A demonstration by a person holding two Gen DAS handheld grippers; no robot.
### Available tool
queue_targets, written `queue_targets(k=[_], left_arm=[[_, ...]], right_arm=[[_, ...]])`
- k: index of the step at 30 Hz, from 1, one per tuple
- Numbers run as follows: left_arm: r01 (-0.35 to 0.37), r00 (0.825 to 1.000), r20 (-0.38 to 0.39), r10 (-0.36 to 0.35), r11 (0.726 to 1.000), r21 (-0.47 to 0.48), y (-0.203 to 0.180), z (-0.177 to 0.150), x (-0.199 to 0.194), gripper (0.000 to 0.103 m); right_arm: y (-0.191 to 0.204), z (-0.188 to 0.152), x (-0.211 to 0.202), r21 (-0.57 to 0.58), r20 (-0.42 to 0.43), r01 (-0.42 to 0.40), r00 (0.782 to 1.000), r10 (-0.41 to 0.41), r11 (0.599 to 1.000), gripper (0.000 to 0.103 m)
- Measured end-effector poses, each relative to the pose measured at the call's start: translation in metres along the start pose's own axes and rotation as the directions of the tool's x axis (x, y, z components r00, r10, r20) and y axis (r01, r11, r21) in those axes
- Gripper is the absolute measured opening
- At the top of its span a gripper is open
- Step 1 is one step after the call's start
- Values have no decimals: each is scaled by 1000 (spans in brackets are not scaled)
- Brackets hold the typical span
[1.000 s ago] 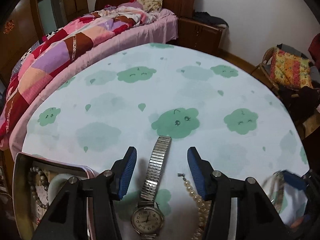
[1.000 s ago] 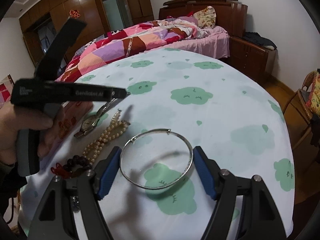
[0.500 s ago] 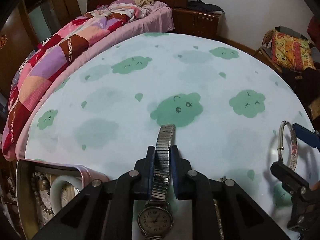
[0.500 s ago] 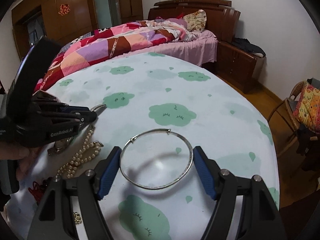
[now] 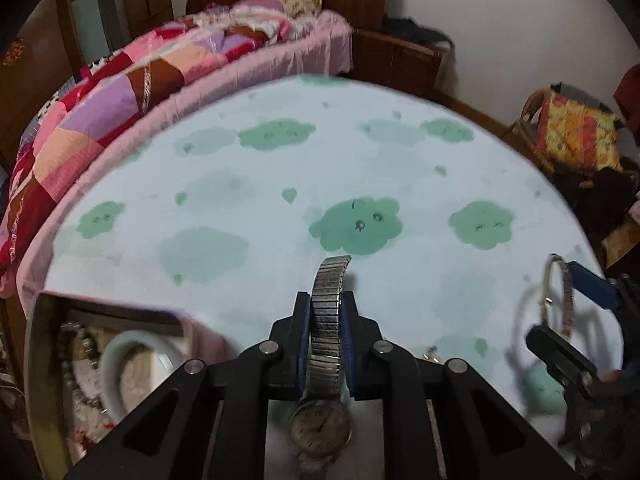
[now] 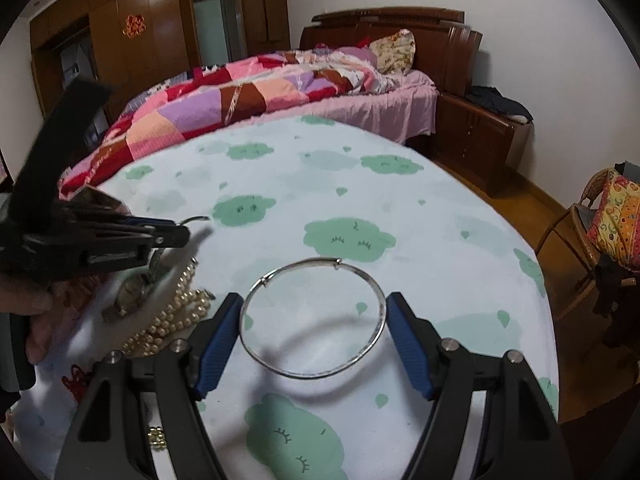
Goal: Organize jewelry
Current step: 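Grasp the silver bangle with the right gripper while the left gripper holds the watch, then carry the watch and silver bangle into the tin box and open both grippers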
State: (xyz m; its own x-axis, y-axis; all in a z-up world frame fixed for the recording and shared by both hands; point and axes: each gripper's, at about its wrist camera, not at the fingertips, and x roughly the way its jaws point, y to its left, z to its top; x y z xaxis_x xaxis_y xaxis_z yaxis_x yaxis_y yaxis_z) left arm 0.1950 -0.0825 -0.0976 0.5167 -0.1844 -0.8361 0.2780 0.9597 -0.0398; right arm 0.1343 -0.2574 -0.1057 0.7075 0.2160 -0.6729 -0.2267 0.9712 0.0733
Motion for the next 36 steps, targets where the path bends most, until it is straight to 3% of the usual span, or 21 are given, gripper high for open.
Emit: queue_targets(k=[8, 17, 24, 36], left_arm=[[76, 980, 189, -69, 997, -29, 15, -11, -94, 14], [114, 928, 360, -93, 993, -37, 35, -18, -180, 14], [69, 916, 399, -33, 995, -77, 65, -39, -204, 14], [33, 917, 394, 64, 972, -233, 124, -85, -197, 14]], right_arm=[[13, 10, -23, -9, 53, -45, 998, 45, 999, 74], [49, 40, -54, -76, 126, -108, 985, 118, 991, 74], [91, 51, -58, -156, 125, -178, 972, 199, 972, 74], [171, 51, -45, -307, 85, -256, 952, 295, 917, 74]])
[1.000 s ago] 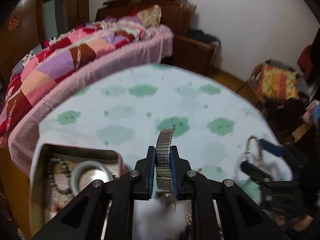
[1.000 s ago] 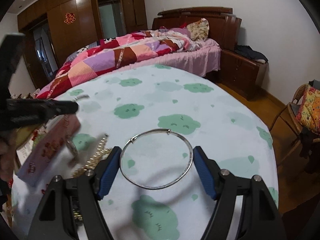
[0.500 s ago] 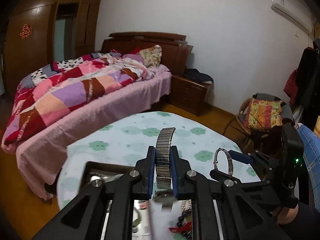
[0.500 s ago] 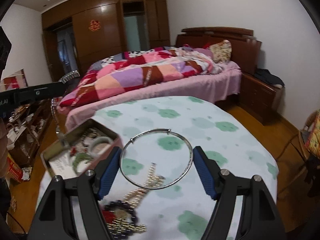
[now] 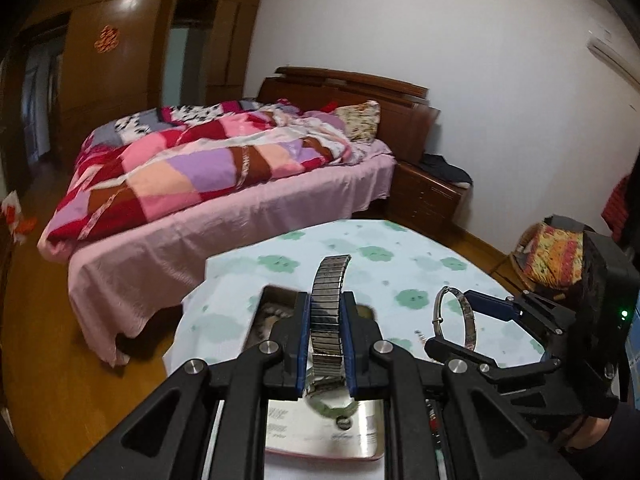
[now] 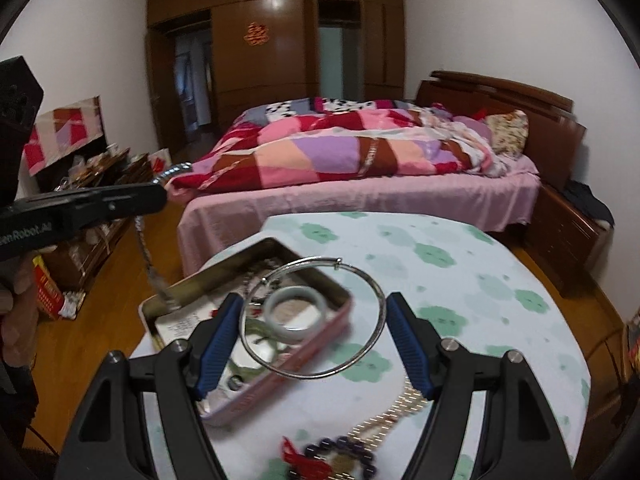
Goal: Organize jewelry
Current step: 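Carry the watch and silver bangle into the tin box and open both grippers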
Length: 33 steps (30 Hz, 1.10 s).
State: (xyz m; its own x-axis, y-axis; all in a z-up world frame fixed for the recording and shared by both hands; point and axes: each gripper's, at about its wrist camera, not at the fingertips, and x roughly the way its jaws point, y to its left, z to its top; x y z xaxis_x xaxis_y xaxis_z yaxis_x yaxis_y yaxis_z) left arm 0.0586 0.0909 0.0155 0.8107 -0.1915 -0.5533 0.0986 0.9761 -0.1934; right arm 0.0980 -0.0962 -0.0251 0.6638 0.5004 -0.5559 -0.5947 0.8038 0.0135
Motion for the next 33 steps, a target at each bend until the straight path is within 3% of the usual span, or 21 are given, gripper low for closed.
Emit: queue_targets(k=[11, 33], left_arm=[[-48, 997, -59, 46, 998, -39, 22, -32, 14, 14], [-78, 989, -129, 75, 997, -17, 23, -56, 40, 14]], right_arm=[[44, -15, 37, -92, -70, -34, 997, 27, 995, 74], [61, -35, 66, -133, -175, -11, 984, -13, 991, 74]])
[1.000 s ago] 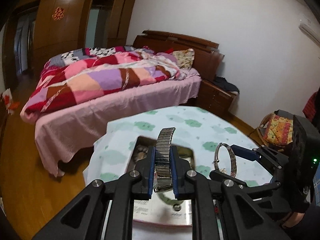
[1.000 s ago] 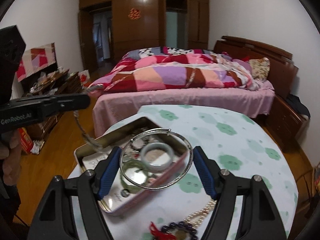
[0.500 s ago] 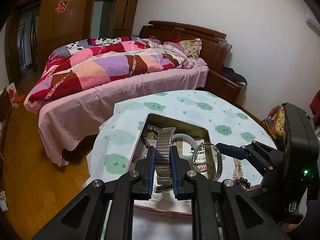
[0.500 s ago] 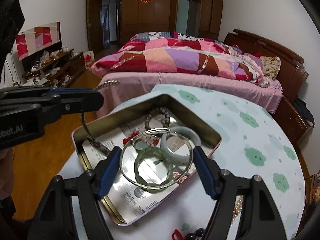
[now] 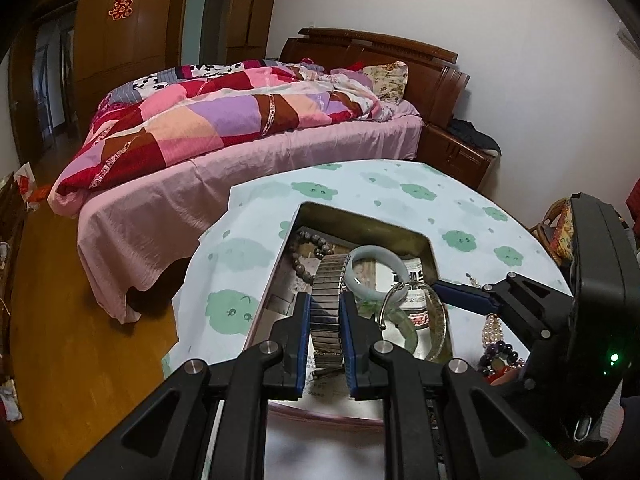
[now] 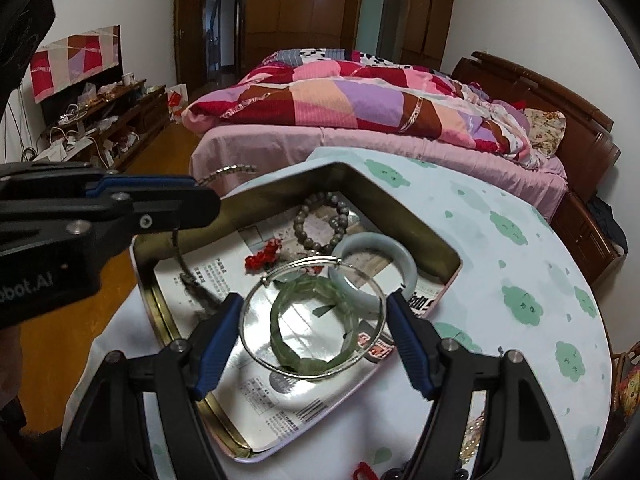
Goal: Organize jewelry
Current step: 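Carry the watch and silver bangle into the tin box and open both grippers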
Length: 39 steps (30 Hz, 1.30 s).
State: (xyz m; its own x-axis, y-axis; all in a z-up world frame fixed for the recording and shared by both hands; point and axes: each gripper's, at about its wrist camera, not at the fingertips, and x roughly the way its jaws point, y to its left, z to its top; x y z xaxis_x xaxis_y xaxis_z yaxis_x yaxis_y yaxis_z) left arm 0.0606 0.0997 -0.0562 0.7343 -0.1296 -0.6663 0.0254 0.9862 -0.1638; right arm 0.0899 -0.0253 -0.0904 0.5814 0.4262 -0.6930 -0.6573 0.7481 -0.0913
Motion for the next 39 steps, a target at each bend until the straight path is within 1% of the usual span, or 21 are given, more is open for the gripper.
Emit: queue_targets(k=[8, 20, 36, 38, 39], left_arm=[[-2, 1000, -19, 2, 1000, 0, 1, -3, 7, 14], [-5, 999, -42, 4, 1000, -8, 2, -5, 15, 14], [-18, 999, -38, 18, 1000, -7, 0, -6, 15, 15], [-21, 999, -35, 20, 1000, -5, 0, -5, 13, 25], [-26, 999, -28, 26, 1000, -4, -1, -4, 11, 39]], right_arm=[[1, -5, 8, -1, -25, 2, 1000, -2, 1000, 75], [4, -6, 10, -12, -30, 1, 1000, -1, 1000, 75], [5, -7, 11, -10, -24, 1, 1000, -1, 1000, 75], [6, -7, 11, -7, -20, 1, 1000, -1, 1000, 77], [5, -8, 11, -7, -18, 2, 1000, -2, 1000, 79]])
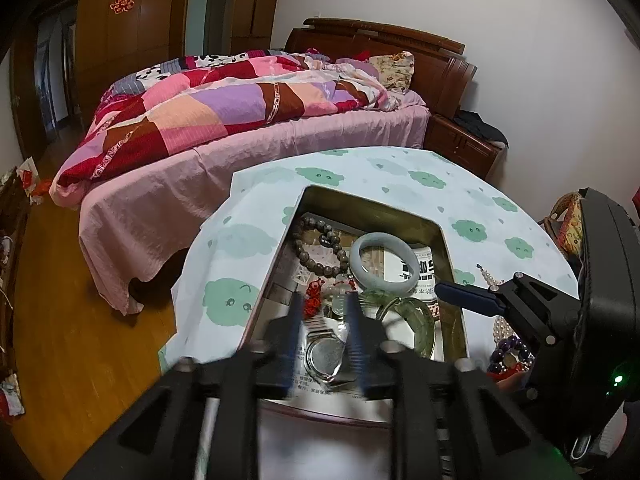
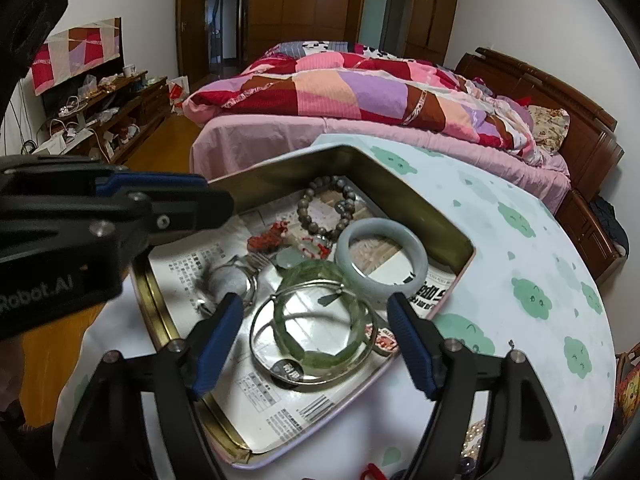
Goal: Organize jewelry
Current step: 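Carry the watch and silver bangle into the tin box and open both grippers, then move both grippers back over the beads and pearls on the table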
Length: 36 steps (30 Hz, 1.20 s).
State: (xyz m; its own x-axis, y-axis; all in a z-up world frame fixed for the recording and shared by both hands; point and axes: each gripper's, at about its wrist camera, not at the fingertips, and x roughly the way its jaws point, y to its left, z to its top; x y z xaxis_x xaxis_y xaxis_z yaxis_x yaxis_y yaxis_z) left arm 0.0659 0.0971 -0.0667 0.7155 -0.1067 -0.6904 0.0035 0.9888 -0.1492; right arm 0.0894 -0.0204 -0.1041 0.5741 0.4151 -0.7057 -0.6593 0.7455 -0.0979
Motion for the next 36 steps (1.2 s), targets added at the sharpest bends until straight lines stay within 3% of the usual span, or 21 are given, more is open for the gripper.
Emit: queue_targets(k=[1, 3, 18, 28, 36], left_arm=[[-6, 1000, 12, 6, 1000, -2, 0, 0, -2, 51], [-8, 999, 32, 9, 1000, -8, 1, 1, -6, 55], [-30, 999, 31, 31, 999, -13, 2, 4, -6, 56], [-38, 998, 48, 40, 999, -32, 2, 5, -10, 66], [-41, 997, 65, 42, 999, -30, -8, 4, -18, 66]], right_arm=[[1, 0, 0, 0, 1, 0, 1000, 0, 1000, 79], [1, -1, 0, 0, 2, 1, 1000, -1, 1000, 79], [0, 0, -3, -1, 2, 11, 1000, -11, 1000, 84], [-2, 2, -6, 1, 4, 14, 1000, -14, 1000, 88], [-23, -3, -34, 38, 34, 5, 999, -7, 999, 88]])
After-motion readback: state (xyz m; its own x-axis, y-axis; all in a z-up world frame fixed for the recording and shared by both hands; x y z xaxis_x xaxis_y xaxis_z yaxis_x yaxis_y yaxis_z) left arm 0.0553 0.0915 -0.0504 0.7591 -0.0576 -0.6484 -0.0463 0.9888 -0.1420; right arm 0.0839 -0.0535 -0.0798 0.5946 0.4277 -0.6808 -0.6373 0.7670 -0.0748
